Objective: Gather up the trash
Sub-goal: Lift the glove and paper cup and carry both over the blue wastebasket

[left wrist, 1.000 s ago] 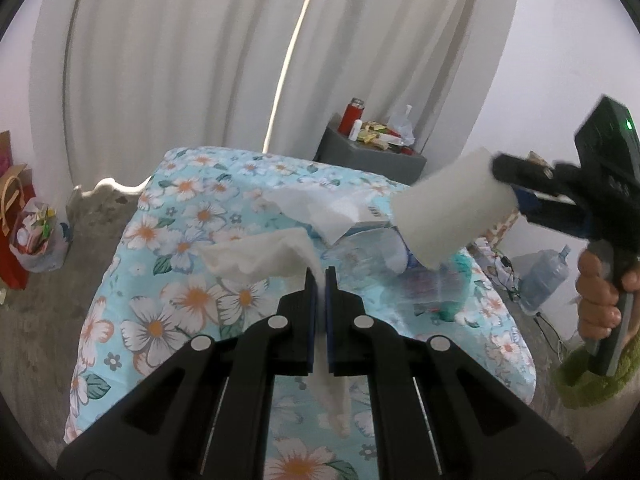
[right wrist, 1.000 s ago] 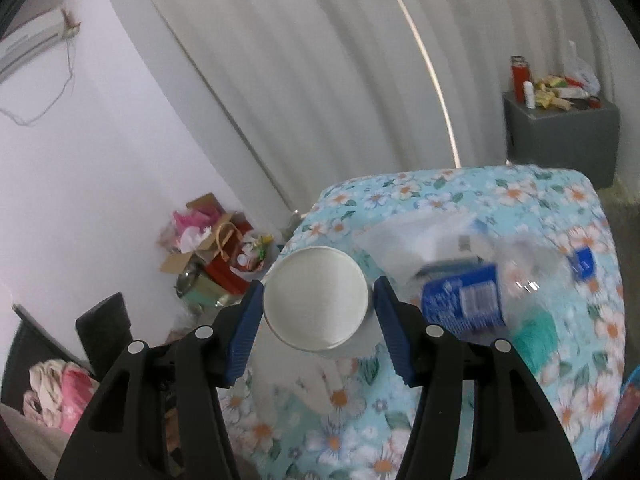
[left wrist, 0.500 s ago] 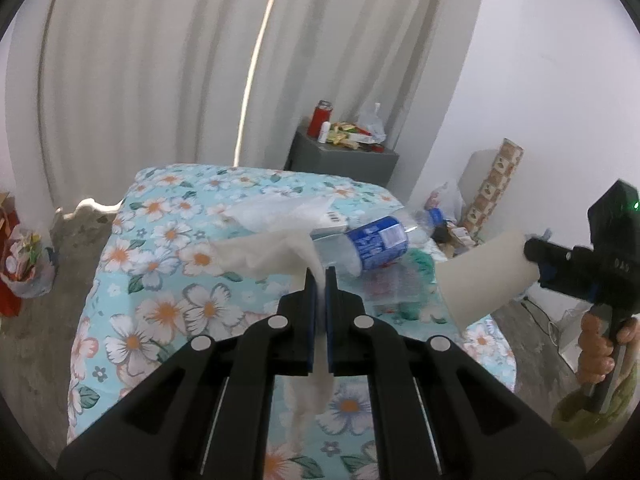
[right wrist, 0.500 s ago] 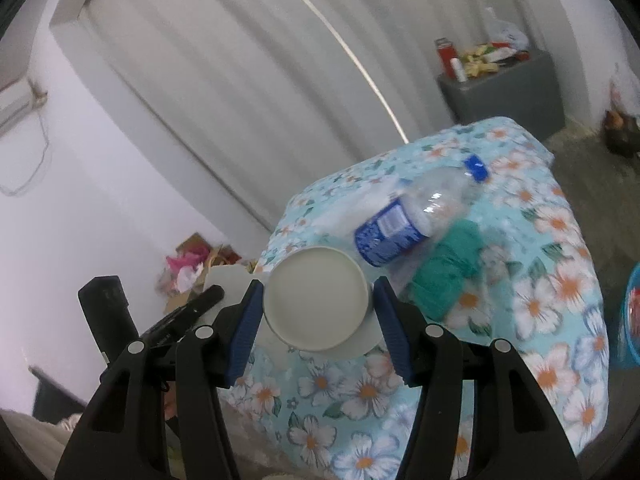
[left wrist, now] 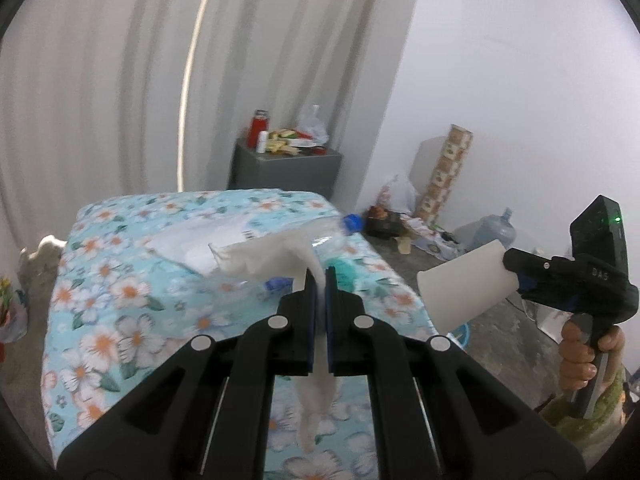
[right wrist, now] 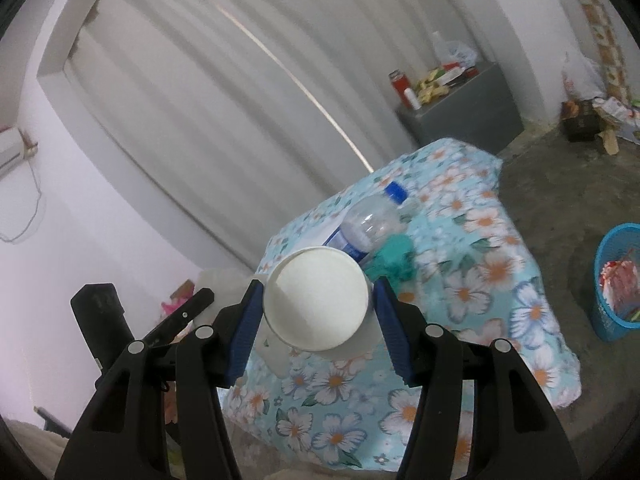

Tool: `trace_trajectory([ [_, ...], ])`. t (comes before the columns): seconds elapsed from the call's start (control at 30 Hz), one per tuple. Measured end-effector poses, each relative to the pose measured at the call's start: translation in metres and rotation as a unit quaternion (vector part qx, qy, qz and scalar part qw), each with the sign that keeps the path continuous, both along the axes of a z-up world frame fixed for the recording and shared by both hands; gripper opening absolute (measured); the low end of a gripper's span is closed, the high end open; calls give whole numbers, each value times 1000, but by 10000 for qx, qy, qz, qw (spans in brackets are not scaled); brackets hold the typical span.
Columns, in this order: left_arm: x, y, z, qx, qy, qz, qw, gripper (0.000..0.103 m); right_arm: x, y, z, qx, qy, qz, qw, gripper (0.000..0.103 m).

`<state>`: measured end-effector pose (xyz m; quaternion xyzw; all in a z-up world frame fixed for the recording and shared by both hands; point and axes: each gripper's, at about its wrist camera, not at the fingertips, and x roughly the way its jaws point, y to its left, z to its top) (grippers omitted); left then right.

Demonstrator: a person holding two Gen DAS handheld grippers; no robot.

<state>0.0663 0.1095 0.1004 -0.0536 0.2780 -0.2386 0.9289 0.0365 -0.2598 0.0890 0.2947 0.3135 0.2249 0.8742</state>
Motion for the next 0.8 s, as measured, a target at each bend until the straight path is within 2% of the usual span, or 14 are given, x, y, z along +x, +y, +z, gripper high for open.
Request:
trace_trajectory([
  [0.43,-3,-88,17,23,-140,-957,9953,2,-34,-66,-2,210,-121,-729,9970,55],
  [0.8,4,-169,21,238,-204,-1691,9851,2,-53,-117,-15,478,-110,-1260,9908,55],
])
